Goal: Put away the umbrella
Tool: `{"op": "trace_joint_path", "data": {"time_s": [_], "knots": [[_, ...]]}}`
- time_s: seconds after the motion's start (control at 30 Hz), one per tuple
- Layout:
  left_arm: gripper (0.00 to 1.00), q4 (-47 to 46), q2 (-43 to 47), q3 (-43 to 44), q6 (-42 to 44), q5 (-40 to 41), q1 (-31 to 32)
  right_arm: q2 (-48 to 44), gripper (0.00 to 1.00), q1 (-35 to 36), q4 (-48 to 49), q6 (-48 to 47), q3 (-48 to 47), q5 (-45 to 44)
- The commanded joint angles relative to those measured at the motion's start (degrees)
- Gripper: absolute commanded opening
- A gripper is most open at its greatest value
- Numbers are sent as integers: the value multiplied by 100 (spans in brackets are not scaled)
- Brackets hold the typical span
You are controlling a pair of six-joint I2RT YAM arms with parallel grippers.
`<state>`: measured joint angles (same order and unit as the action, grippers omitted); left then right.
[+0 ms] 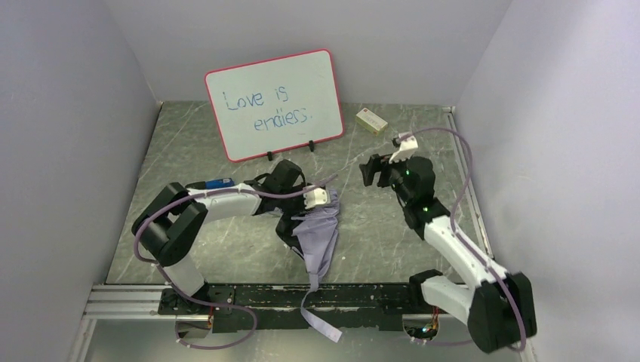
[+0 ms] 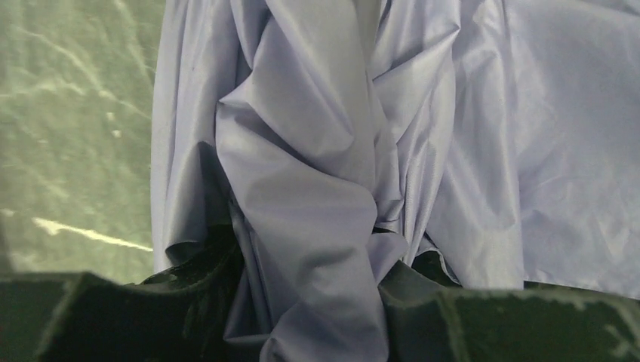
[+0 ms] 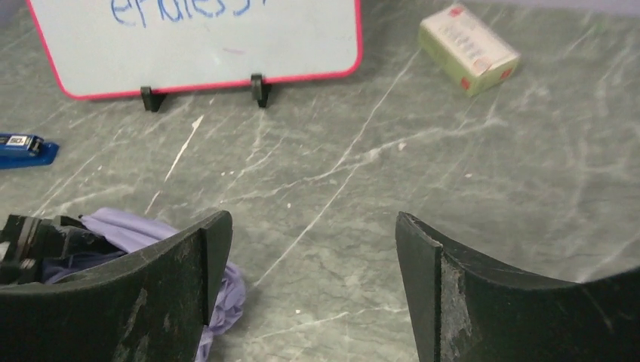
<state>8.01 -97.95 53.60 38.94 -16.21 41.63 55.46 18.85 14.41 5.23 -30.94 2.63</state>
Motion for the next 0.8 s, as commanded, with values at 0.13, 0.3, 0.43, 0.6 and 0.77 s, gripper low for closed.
{"op": "trace_joint_path", "data": {"time_s": [0.13, 0.3, 0.43, 0.6, 0.77], "knots": [[9, -2211, -171, -1139, 1252, 2809, 496, 2108, 85, -312, -980, 353, -1463, 2320], [9, -3448, -164, -1808, 1630, 3545, 890, 3129, 86, -311, -1359, -262, -2235, 3556], [9, -3863, -60, -2020, 1609, 3675, 1040, 3858, 86, -311, -2261, -1385, -2808, 4085], [9, -3968, 160, -2147, 1536, 3526, 1129, 4919, 93, -238, -3733, -2865, -3790, 4958], [8, -4085, 160, -2284, 1711, 3597, 1361, 5301, 98, 95, -3899, -3529, -4196, 5205]]}}
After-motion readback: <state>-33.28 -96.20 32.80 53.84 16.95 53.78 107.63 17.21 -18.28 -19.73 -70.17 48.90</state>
